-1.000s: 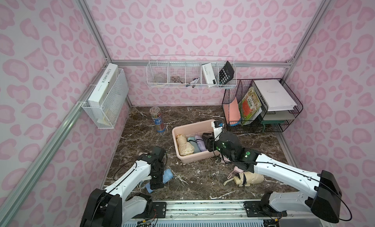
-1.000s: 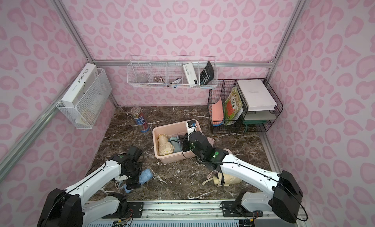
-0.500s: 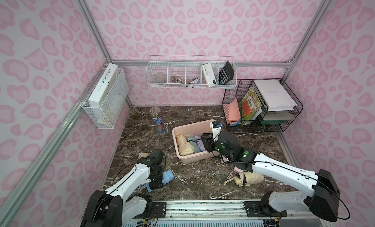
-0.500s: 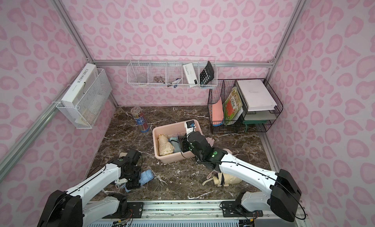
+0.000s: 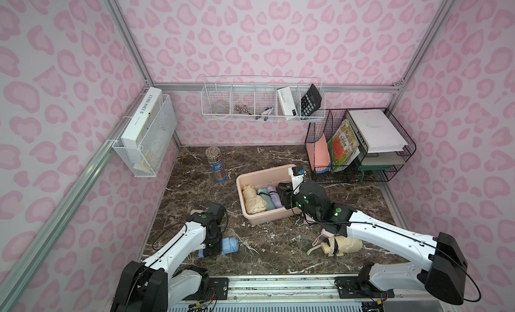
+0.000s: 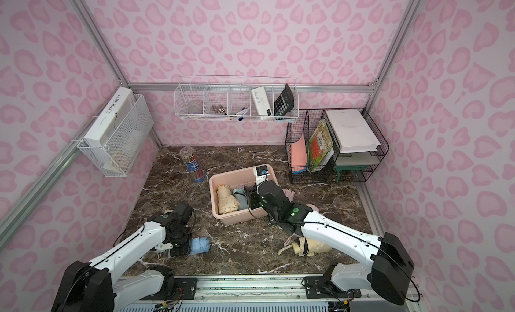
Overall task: Put the umbrella into the storage box
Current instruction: Pick up the umbrella from the center of the board.
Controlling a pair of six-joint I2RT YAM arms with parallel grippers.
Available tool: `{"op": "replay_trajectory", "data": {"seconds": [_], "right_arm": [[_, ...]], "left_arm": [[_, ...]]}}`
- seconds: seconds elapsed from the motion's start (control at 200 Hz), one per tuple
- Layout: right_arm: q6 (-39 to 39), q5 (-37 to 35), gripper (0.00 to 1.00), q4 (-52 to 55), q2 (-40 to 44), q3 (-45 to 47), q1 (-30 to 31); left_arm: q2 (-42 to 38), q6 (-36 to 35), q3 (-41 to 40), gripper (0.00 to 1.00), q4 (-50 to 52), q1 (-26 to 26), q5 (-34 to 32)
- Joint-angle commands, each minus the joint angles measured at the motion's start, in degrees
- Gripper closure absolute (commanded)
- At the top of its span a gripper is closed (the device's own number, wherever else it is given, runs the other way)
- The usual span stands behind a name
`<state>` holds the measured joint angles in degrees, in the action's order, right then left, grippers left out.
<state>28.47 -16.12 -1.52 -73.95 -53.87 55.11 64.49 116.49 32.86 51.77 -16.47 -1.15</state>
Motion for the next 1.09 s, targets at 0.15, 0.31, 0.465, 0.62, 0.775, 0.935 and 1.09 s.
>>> {"op": "replay_trajectory", "data": {"seconds": [0.15, 0.31, 0.465, 0.62, 0.775, 0.935, 1.09], "right_arm": [[0.3, 0.8, 0.44, -0.6, 0.1, -0.4, 0.1], [0.2, 1.4, 0.44, -0.4, 0.2, -0.8, 0.0], [0.2, 3.5, 0.43, -0.4, 0.5, -1.3, -0.2], [0.1, 9.6, 0.41, -1.4, 0.7, -1.4, -0.9], [-0.1, 18.5, 0.38, -4.0, 0.6, -1.6, -1.5], [-0.2, 28.6, 0.36, -6.1, -1.6, -3.4, -1.6], [0.4, 36.7, 0.33, -7.5, -5.3, -5.4, -1.3]], "left_arm": [[-2.1, -7.4, 5.2, 0.87, 8.8, 0.1, -5.0], [-3.5, -15.3, 9.6, 0.92, 11.8, 0.1, -7.0], [-5.0, -25.4, 14.1, 0.96, 13.8, 0.1, -8.7], [-5.4, -35.5, 19.2, 0.96, 12.7, 0.1, -8.4], [-3.8, -46.9, 24.8, 0.95, 9.2, 0.1, -3.8], [-0.1, -52.2, 30.3, 0.94, 8.3, 0.0, 0.4], [2.2, -53.9, 34.2, 0.94, 6.1, -1.2, 2.2]]}}
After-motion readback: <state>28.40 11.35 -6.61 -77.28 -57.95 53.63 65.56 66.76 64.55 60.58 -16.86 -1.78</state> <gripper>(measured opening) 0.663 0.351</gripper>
